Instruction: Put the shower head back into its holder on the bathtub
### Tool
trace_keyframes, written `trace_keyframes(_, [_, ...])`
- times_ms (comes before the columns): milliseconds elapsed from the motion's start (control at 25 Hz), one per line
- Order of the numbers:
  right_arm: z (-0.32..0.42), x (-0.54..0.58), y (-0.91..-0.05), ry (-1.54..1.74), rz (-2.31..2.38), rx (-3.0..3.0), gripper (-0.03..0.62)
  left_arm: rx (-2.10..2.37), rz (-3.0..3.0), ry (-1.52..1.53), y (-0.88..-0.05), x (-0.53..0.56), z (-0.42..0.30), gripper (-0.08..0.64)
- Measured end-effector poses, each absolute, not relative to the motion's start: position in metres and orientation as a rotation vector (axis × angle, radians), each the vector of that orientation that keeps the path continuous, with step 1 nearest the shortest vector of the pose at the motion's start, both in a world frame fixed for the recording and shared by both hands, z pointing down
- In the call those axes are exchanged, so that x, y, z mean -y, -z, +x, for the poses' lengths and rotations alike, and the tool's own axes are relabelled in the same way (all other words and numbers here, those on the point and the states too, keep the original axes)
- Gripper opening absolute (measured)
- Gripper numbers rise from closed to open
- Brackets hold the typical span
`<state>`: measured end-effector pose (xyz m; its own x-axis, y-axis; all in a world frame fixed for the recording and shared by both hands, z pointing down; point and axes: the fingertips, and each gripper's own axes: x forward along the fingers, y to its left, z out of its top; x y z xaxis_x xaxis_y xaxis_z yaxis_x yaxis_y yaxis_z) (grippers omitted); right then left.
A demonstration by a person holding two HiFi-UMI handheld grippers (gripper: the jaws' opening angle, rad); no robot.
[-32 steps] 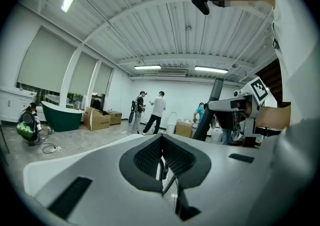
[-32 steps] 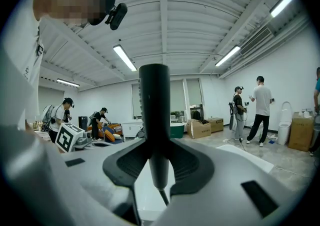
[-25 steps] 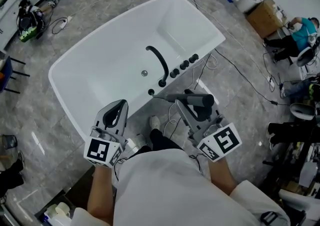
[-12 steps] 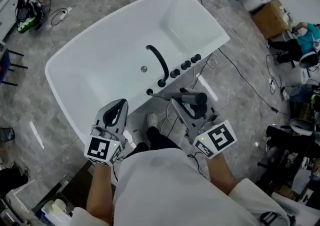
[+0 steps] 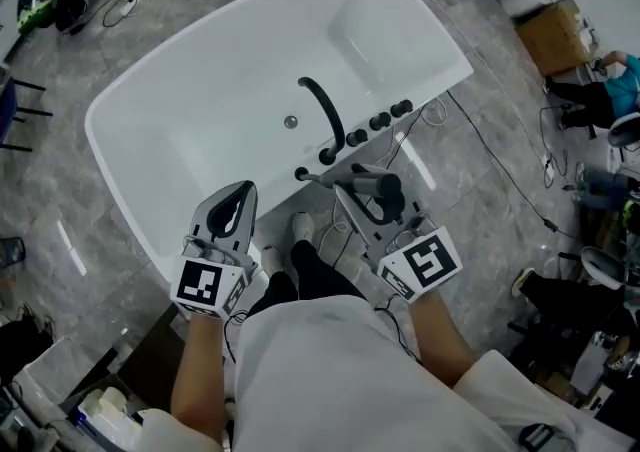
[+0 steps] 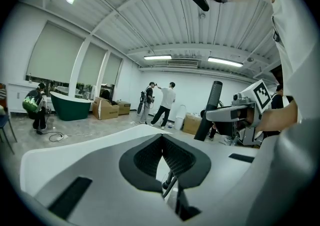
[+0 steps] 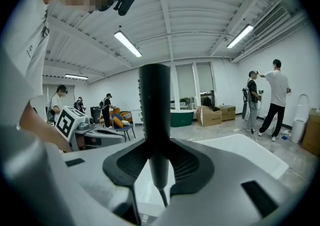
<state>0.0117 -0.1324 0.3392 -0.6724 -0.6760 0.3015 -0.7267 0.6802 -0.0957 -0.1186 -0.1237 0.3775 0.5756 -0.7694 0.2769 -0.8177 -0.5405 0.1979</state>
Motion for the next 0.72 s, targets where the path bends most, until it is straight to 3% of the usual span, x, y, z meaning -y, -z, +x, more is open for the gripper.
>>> trace_keyframes(720, [0.015, 0.149, -0.446, -0.369, 1.123, 2.558, 0.143, 1.260, 2.452, -0.322, -0.447, 0.134, -0.093, 0.011])
